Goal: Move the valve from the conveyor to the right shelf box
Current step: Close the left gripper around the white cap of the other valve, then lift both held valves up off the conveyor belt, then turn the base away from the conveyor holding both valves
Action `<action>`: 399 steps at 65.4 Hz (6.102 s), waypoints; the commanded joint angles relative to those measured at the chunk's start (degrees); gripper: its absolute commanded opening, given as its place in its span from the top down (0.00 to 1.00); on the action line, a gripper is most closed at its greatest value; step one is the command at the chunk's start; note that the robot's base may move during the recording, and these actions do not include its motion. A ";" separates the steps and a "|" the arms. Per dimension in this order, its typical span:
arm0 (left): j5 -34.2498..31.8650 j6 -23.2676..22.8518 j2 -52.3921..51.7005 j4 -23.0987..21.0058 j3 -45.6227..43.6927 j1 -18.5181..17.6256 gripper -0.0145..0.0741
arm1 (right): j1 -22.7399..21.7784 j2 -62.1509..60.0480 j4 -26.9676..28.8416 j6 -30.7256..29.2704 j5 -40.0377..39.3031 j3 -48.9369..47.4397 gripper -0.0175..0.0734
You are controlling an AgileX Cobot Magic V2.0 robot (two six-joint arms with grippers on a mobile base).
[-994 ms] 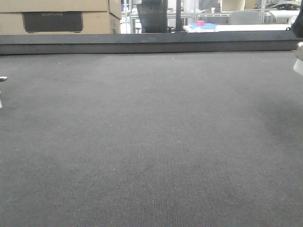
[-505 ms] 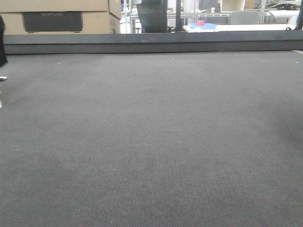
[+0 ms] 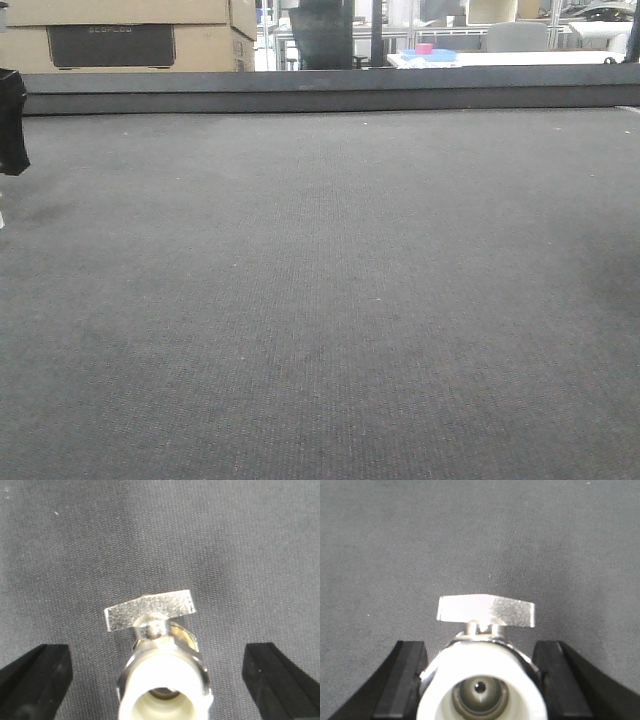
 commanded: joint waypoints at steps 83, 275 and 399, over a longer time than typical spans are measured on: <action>-7.98 -0.20 -25.81 -9.52 21.33 -3.14 0.96 | -10.19 -0.77 -5.20 -0.10 -8.38 4.69 0.98; -18.81 -4.86 -58.79 -5.33 28.04 -8.65 0.96 | -10.43 -12.82 -4.52 -0.10 -19.33 -0.16 0.98; -18.79 -4.86 -59.13 -5.33 28.04 -8.65 0.96 | -10.43 -12.82 -4.52 -0.10 -19.33 -0.16 0.98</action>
